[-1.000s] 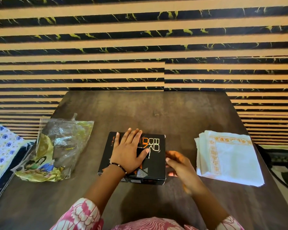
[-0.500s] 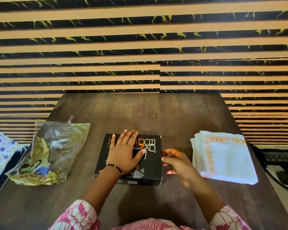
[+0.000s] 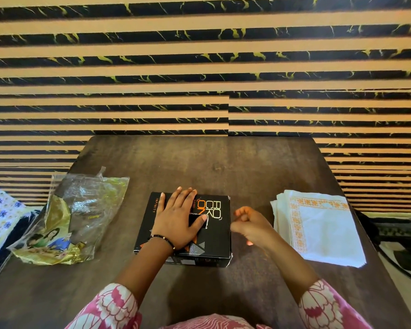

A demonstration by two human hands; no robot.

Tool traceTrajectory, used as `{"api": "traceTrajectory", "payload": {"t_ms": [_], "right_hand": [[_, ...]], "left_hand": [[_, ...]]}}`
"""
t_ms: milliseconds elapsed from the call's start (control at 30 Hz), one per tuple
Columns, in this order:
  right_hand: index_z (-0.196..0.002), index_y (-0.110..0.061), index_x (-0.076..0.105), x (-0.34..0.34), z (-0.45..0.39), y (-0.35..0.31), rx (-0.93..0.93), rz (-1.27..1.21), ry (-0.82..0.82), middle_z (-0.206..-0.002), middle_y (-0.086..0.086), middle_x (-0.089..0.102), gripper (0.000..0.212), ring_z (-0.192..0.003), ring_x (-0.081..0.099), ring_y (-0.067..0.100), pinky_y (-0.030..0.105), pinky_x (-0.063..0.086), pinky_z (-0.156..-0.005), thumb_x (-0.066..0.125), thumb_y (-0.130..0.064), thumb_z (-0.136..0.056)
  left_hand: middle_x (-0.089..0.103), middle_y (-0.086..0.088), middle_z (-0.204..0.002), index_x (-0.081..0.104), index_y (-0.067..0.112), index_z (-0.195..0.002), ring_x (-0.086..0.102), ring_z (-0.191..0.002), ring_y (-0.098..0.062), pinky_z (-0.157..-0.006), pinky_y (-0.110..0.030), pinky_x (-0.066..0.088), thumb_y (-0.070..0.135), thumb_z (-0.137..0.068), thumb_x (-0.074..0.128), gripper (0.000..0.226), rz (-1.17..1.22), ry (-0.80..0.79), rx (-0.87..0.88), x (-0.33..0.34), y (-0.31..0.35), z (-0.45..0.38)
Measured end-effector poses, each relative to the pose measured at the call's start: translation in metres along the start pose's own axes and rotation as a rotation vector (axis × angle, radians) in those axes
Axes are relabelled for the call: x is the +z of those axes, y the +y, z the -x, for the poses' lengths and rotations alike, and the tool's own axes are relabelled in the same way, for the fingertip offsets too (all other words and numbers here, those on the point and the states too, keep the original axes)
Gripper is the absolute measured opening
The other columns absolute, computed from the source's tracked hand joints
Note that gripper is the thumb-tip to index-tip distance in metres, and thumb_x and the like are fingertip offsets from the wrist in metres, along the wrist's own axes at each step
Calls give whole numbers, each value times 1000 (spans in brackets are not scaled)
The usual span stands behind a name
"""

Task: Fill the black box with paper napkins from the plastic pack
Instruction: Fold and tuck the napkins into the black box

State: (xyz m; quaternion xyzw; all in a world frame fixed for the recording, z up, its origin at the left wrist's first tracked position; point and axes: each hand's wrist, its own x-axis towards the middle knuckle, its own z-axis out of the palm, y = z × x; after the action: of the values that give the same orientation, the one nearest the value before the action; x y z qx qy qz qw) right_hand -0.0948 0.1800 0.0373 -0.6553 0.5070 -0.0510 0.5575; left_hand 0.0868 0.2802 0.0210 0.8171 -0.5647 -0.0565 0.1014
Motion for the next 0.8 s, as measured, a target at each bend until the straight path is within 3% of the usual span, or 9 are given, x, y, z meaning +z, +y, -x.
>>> {"api": "traceTrajectory", "payload": {"t_ms": [67,167,267,433,533,667,733,800], "right_hand": [[-117,-20,48,-1,-2,-1,-25,79,42,-103,-3,58,48,-85,56,13,30,45,-68,66,-23,-72],[-131,-29,36,-1,0,-1,-85,155,81,-135,-3,43,67,-102,56,16,26,46,-74,66,-23,-71],[-132,-36,33,1,2,-2,-153,199,112,-138,-4,36,70,-101,54,17,27,48,-72,65,-22,-71],[-135,-31,28,0,1,10,-173,506,243,-140,4,35,74,-125,42,27,38,43,-97,59,-3,-74],[-140,-28,22,-8,8,36,-90,598,339,-150,2,28,71,-135,33,26,38,34,-109,61,-10,-82],[-147,-19,6,-1,22,66,-166,796,313,-159,0,2,70,-146,3,23,34,5,-116,49,-18,-92],[-148,-14,-1,8,26,77,-158,915,299,-158,5,-9,70,-142,-14,24,36,3,-116,45,-21,-95],[-145,-3,18,14,24,88,-167,990,341,-156,14,10,83,-142,-7,26,40,13,-116,67,-26,-81]], "left_hand": [[19,10,-154,16,30,-143,5,-144,-13,-115,-45,-7,71,-73,9,82,3,0,-2,0,0,1],[20,10,-154,16,30,-143,5,-143,-12,-116,-45,-6,71,-73,9,81,4,1,-2,0,0,1],[21,10,-154,17,30,-143,6,-144,-12,-116,-45,-6,71,-73,10,81,12,4,0,-1,1,1],[21,9,-154,17,30,-143,6,-143,-12,-114,-44,-8,71,-73,10,82,26,12,4,-2,0,2],[21,9,-154,18,29,-143,6,-144,-12,-115,-44,-7,71,-72,10,83,36,11,5,-2,0,2],[23,8,-153,18,29,-143,7,-144,-13,-116,-45,-6,70,-73,11,81,21,10,2,-1,-2,-1],[23,8,-153,19,29,-143,8,-144,-13,-116,-45,-5,70,-72,11,82,28,10,-1,-1,-2,-1],[23,8,-153,19,29,-143,8,-144,-13,-116,-45,-5,70,-72,10,83,34,10,-1,-1,-1,-1]]}}
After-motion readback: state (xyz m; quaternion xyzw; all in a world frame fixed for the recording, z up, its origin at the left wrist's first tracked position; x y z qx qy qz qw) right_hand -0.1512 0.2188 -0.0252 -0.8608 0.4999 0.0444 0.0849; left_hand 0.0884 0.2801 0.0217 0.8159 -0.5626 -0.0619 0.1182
